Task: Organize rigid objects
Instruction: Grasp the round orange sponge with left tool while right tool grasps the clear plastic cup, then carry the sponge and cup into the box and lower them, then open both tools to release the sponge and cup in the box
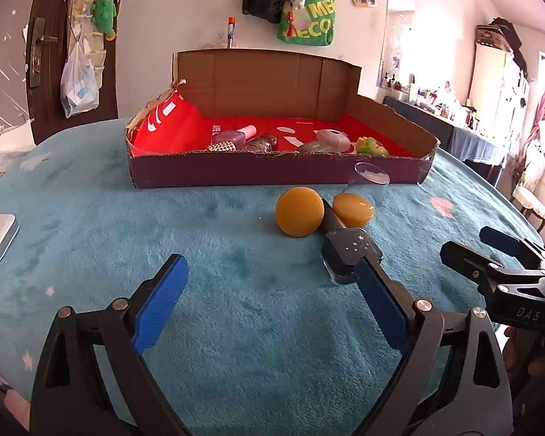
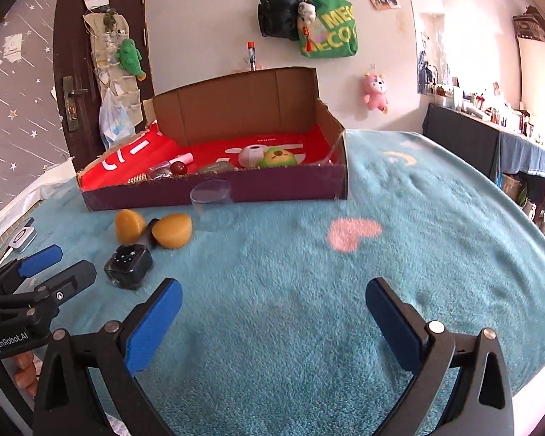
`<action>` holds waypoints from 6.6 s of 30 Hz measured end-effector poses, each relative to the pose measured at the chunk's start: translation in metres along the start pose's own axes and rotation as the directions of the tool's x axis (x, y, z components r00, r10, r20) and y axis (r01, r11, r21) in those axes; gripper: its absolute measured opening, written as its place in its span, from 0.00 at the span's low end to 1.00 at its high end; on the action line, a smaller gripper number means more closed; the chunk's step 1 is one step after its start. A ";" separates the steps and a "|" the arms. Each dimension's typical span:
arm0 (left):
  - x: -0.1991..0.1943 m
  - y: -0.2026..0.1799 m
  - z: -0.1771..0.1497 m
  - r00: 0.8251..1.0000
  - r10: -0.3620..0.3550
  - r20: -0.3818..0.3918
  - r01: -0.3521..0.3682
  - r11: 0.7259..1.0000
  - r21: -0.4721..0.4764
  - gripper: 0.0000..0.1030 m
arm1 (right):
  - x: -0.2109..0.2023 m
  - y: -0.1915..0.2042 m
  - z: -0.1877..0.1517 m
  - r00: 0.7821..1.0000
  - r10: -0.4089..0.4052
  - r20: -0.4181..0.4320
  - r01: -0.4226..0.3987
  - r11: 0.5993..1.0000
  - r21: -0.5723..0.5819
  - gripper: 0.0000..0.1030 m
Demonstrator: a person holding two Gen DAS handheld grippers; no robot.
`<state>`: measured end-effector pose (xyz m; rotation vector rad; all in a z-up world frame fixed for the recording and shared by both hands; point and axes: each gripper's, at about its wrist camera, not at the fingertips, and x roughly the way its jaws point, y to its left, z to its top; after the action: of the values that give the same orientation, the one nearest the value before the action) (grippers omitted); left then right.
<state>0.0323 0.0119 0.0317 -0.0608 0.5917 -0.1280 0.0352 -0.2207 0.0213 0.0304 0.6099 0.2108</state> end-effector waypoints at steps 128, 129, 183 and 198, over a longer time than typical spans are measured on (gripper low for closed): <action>0.213 -0.005 0.182 0.905 -0.150 -0.398 0.225 0.963 0.149 0.35 | 0.212 0.033 0.221 0.939 0.003 -0.343 -0.077 0.976 -0.205 0.41; 0.217 -0.004 0.182 0.898 -0.152 -0.412 0.228 0.964 0.140 0.35 | 0.216 0.034 0.221 0.936 -0.011 -0.351 -0.068 0.975 -0.211 0.41; 0.174 -0.012 0.190 0.926 -0.145 -0.348 0.195 0.974 0.114 0.61 | 0.228 0.007 0.222 0.904 -0.064 -0.423 -0.014 0.984 -0.178 0.59; 0.064 -0.007 0.179 0.993 -0.089 -0.075 0.097 0.989 0.115 0.78 | 0.081 0.012 0.222 0.987 0.040 -0.155 -0.060 0.990 -0.126 0.88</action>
<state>0.1847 -0.0004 0.1452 0.0312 0.6497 -0.2566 0.2242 -0.1845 0.1588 -0.0975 0.7466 0.3038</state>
